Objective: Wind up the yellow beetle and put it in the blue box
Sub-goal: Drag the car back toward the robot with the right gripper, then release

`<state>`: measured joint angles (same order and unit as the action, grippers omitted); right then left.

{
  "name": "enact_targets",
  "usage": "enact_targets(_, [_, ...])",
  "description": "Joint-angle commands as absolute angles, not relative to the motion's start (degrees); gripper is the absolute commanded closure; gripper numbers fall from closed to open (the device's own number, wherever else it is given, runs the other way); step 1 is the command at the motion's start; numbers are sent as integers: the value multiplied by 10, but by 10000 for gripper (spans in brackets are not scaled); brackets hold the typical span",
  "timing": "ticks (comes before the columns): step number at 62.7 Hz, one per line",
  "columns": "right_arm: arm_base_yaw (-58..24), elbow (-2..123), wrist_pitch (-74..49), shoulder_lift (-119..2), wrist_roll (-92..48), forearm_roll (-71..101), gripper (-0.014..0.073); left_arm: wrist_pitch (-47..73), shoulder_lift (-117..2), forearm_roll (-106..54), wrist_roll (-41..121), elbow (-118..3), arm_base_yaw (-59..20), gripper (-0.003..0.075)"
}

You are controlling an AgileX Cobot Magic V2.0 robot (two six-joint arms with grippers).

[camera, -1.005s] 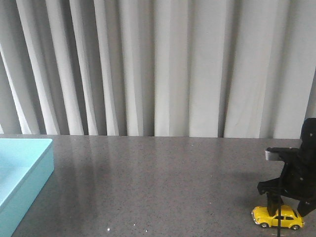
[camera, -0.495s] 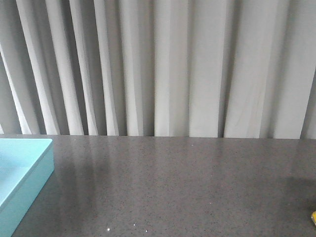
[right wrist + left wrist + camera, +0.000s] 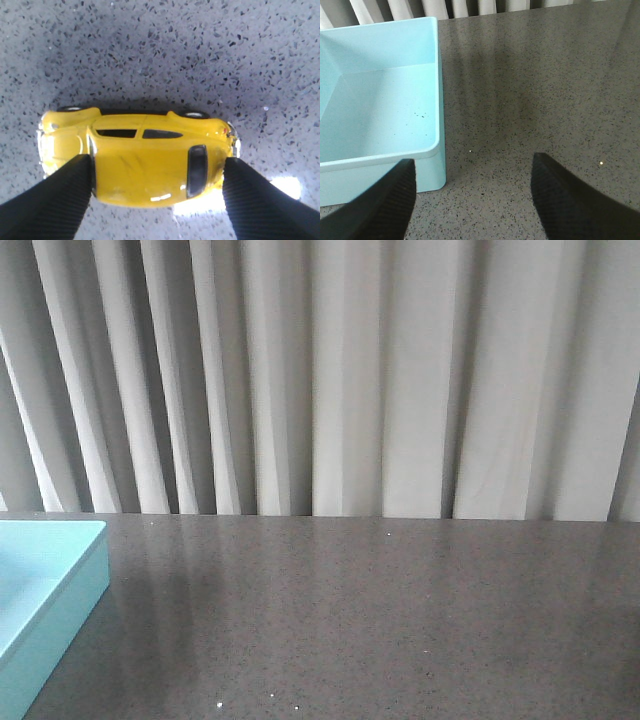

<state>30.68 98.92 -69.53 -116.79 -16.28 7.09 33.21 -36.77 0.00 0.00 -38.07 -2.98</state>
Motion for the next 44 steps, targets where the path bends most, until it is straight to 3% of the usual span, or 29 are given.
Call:
enact_targets(1, [310,999,-696,-1112,-184,95,67,294,-372,0,-3,-400,-30,234])
enact_targets(13, [282,999,-692,-1029,-245,188,67,294,-372,0,-3,-400,-30,234])
enact_targets(28, [172,976,-671,-909,-228,160,67,294,-372,0,-3,-400,-30,234])
enact_targets(44, [27,822,-575,-750,-97,16,67,294,-372,0,-3,-400,-30,234])
